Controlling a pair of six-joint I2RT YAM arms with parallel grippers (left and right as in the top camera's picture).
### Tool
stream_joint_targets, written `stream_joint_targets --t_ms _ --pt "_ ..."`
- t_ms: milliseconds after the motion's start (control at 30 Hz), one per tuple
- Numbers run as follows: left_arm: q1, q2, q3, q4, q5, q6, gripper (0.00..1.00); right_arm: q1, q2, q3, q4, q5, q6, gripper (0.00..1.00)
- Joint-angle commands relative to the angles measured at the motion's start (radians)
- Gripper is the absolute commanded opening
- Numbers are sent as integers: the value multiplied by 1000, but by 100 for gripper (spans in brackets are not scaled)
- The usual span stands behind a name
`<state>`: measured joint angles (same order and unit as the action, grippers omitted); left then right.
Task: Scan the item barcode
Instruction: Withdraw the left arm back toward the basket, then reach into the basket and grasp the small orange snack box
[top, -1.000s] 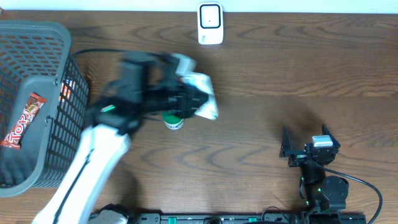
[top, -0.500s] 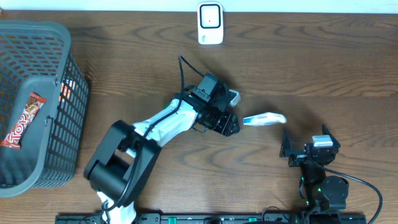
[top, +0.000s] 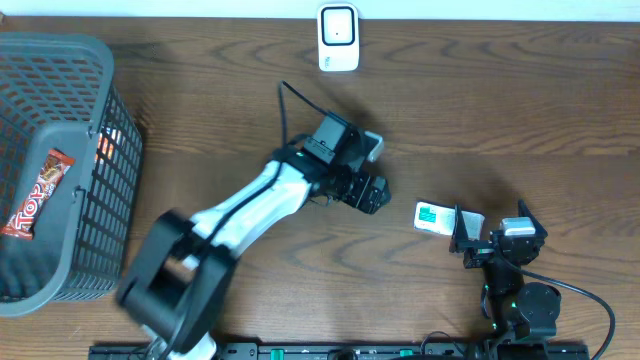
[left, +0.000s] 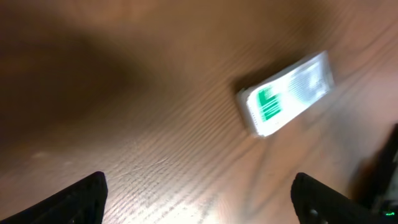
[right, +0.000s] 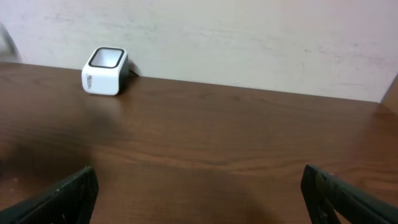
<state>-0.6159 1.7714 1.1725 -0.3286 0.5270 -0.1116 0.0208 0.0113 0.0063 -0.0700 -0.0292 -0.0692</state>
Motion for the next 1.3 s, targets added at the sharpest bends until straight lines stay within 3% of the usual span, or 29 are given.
stream_joint_targets --t_ms 0,100,233,433,567,700,900,1067,1267 --pt "36 -213 32 -37 -60 25 97 0 -3 -1 -5 2 12 99" --pt "87 -365 75 -84 -69 29 98 0 -3 -1 -4 2 12 99" --pt "251 -553 152 -177 -135 -3 98 0 -3 -1 -4 2 12 99" --pt "753 -670 311 -383 -196 -94 98 0 -3 -1 -5 2 12 99" --pt "1143 -643 362 -438 -77 -208 98 0 -3 -1 -4 2 12 99" --pt "1400 -551 362 -441 38 -345 98 0 -3 -1 -5 2 12 99" --pt "1444 -373 362 -446 40 -323 98 0 -3 -1 -4 2 12 99" --pt "1380 -234 362 -461 -150 -319 98 0 -3 -1 -5 2 12 99" --pt "1284 -108 362 -455 -245 -324 98 0 -3 -1 -5 2 12 99"
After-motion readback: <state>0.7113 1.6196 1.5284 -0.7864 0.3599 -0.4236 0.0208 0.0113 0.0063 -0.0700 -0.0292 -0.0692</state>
